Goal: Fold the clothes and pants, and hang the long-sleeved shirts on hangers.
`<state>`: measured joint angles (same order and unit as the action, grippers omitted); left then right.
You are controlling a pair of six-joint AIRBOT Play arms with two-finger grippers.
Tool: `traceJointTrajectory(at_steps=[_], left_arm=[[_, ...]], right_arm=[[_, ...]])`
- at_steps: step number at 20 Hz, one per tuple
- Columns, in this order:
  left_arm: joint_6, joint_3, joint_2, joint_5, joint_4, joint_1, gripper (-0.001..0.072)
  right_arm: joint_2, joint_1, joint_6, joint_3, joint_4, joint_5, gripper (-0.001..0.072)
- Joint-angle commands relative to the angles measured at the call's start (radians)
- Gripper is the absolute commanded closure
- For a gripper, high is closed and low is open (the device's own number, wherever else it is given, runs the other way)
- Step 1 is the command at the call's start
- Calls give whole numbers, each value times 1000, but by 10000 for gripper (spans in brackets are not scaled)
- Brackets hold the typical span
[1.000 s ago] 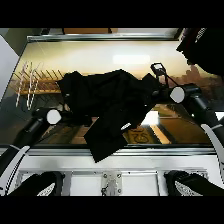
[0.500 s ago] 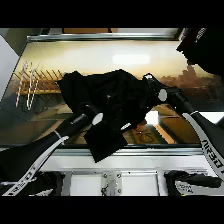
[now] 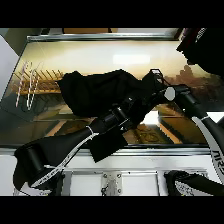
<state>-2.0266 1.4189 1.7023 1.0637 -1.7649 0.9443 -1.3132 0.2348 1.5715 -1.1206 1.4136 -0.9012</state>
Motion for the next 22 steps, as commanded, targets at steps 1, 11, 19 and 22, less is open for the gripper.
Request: traceJointTrajectory(at_steps=[1, 11, 19, 22], left_arm=[[-6, 83, 87, 41, -25, 7, 92], [-72, 93, 118, 227, -151, -10, 93], [-69, 31, 59, 254, -154, -58, 469], [-42, -53, -56, 220, -155, -108, 694]], right_arm=[[87, 0, 15, -1, -7, -49, 700], [137, 0, 15, 0, -7, -97, 700], [139, -1, 15, -1, 0, -138, 700], [139, -7, 14, -4, 2, -149, 700]])
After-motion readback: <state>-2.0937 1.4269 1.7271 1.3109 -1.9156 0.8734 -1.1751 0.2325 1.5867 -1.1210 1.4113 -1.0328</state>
